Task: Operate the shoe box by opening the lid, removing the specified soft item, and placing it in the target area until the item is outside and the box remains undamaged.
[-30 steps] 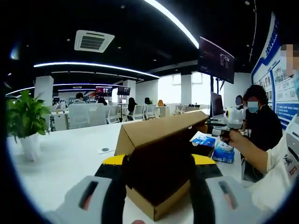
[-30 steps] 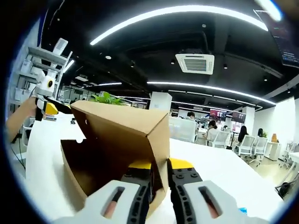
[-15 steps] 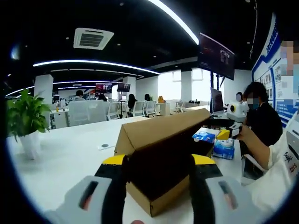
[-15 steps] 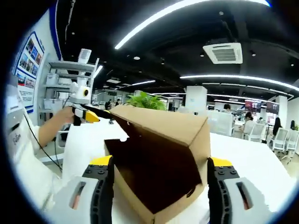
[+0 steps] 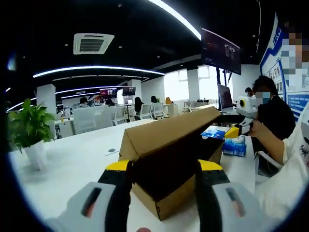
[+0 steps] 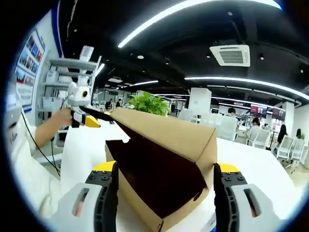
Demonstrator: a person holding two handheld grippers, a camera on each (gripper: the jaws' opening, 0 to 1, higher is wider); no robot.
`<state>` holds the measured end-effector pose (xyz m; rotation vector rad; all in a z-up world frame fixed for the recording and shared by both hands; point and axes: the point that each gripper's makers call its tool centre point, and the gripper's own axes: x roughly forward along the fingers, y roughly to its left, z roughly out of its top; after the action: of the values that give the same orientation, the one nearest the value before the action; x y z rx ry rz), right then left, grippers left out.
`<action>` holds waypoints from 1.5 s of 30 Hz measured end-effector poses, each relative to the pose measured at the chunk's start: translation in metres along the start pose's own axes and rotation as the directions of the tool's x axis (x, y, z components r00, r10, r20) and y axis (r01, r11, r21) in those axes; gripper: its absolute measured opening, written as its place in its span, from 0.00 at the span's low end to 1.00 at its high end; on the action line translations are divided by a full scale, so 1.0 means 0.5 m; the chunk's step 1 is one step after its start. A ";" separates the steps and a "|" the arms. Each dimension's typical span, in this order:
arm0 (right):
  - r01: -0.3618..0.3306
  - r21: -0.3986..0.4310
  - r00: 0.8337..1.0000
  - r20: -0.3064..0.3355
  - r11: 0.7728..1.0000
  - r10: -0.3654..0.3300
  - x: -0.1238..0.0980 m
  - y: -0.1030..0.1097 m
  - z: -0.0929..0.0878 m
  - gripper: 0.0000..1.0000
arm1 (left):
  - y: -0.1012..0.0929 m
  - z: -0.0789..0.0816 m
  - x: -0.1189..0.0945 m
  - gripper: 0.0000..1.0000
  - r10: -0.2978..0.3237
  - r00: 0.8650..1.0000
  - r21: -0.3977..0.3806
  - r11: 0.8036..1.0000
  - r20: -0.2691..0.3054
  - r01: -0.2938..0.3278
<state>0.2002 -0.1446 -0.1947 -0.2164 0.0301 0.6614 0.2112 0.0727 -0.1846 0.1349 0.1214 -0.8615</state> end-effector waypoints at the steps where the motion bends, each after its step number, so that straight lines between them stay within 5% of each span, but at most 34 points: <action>1: 0.006 0.008 1.000 0.006 1.000 -0.006 -0.001 0.001 -0.001 0.84 | -0.002 -0.007 -0.001 0.54 -0.001 1.000 0.011 1.000 -0.010 0.001; 16: -0.025 -0.026 0.998 -0.056 0.999 0.024 -0.015 0.012 -0.056 0.84 | -0.033 -0.084 -0.002 0.55 -0.017 0.995 0.058 0.998 -0.099 0.023; 28: -0.049 -0.038 0.996 -0.070 0.998 0.046 -0.013 0.019 -0.071 0.83 | -0.050 -0.107 -0.018 0.56 0.009 0.988 0.094 0.996 -0.152 0.005; 33: 0.018 -0.106 0.997 -0.067 0.994 -0.025 -0.022 0.001 -0.074 0.73 | -0.050 -0.105 -0.019 0.54 0.020 0.993 0.112 0.994 -0.119 -0.007; 37: 0.036 -0.162 0.998 -0.053 0.986 -0.045 -0.023 0.003 -0.071 0.74 | -0.053 -0.113 -0.015 0.51 0.046 0.992 0.138 0.990 -0.117 -0.029; 41: 0.030 -0.300 0.998 -0.041 0.954 -0.045 -0.030 0.015 -0.063 0.74 | -0.044 -0.126 -0.016 0.51 0.105 0.981 0.257 0.965 -0.164 -0.060; 45: 0.009 -0.334 0.999 -0.045 0.943 -0.026 -0.033 0.016 -0.067 0.72 | -0.028 -0.129 -0.022 0.52 0.179 0.965 0.349 0.931 -0.189 -0.104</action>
<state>0.1839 -0.1553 -0.2272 -0.5598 -0.0382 0.6410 0.1902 0.0827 -0.2472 0.5558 0.1672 -0.7136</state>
